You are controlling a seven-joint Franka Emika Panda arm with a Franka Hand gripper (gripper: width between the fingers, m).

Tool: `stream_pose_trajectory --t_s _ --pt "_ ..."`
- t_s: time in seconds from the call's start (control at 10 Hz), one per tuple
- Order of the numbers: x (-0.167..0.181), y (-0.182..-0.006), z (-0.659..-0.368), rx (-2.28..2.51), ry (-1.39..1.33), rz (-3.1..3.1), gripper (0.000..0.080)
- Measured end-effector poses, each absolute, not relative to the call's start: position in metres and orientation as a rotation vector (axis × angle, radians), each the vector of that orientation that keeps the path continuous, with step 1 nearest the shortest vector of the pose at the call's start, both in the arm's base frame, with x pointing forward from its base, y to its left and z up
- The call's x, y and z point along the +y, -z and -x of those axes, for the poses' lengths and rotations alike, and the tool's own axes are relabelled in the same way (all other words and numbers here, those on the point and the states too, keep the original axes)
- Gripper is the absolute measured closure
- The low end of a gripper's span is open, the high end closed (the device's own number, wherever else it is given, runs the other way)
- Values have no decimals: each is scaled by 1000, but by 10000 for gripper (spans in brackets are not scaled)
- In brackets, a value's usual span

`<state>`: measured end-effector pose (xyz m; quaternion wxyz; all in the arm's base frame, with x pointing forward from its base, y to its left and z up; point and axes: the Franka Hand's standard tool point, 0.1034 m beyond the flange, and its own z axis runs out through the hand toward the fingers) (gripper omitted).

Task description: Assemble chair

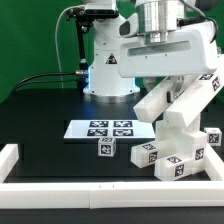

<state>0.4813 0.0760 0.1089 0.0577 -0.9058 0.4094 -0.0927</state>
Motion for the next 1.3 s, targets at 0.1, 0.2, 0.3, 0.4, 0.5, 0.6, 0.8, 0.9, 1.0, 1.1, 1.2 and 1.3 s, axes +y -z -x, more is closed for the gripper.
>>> stream_pose_trajectory --t_s 0.1,0.2,0.3,0.4,0.5,0.6,0.8,0.9,1.0,1.1,1.2,1.3 --pt "75 -109 -482 1232 286 2749 515" --pt "75 -109 -482 1233 289 2749 515" --pt "80 -109 -485 1269 339 2720 515" --pt "85 -108 -486 1349 366 2674 515" --pt "87 -107 -489 1363 419 2661 515" --pt "94 -106 -492 1362 474 2651 515" --pt "116 -105 -495 1311 647 2657 515" --pt "113 -106 -496 1280 677 2685 515" --pt "111 -106 -495 1283 678 2686 515" --pt "108 -106 -495 1274 680 2693 515" --pt "93 -109 -497 1305 684 2680 515" --pt "77 -110 -499 1368 685 2650 515"
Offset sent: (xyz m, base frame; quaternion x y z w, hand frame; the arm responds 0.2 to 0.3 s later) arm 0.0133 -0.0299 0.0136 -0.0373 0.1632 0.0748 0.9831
